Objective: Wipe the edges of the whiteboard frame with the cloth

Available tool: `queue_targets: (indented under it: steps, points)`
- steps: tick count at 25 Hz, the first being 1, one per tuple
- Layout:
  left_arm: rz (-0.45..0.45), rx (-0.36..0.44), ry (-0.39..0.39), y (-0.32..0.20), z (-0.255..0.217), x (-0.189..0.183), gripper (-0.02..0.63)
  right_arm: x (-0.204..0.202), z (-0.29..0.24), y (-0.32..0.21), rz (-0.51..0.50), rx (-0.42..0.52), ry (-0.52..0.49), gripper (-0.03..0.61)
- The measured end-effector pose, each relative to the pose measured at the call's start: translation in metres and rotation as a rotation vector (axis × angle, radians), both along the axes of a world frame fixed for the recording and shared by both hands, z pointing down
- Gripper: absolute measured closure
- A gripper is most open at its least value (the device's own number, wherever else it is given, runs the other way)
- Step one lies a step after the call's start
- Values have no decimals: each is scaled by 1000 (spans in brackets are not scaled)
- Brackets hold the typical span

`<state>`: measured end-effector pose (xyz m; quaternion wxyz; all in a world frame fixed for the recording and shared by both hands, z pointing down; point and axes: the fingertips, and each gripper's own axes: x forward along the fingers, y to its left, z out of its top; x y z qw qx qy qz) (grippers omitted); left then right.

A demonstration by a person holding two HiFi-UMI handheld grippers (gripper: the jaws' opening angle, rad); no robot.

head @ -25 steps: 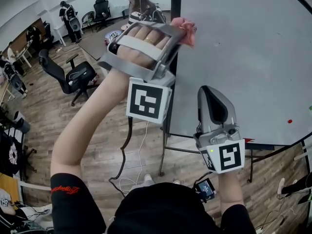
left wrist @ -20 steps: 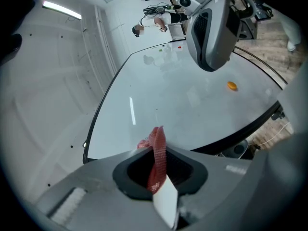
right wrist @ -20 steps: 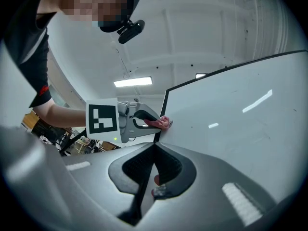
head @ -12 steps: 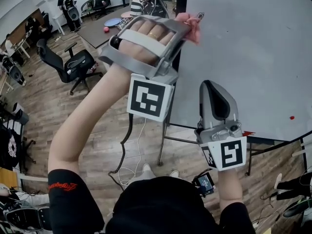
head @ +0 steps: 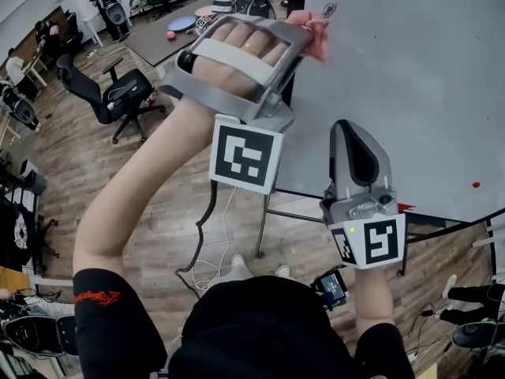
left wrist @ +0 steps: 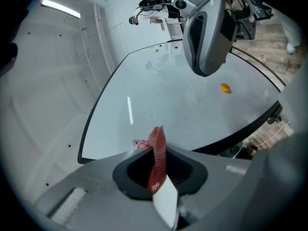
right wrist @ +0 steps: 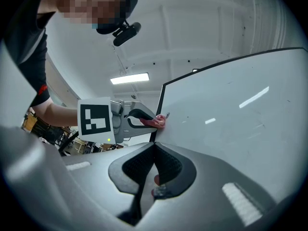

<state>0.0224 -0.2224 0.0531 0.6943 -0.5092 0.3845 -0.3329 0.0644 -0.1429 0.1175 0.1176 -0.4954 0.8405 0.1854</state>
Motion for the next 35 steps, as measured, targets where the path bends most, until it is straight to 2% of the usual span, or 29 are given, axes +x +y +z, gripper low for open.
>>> queue_targets:
  steps: [4,17,35]
  points:
    - [-14,6,-3,1,7,-8,561,-7,3,-1,2,-6,0,577]
    - [-22,-39,-21,4,45,10,561,14,17,2,6,-27,-9,577]
    - [-18,-83,-57,10,88,15,561,16,44,3,21,-71,3,577]
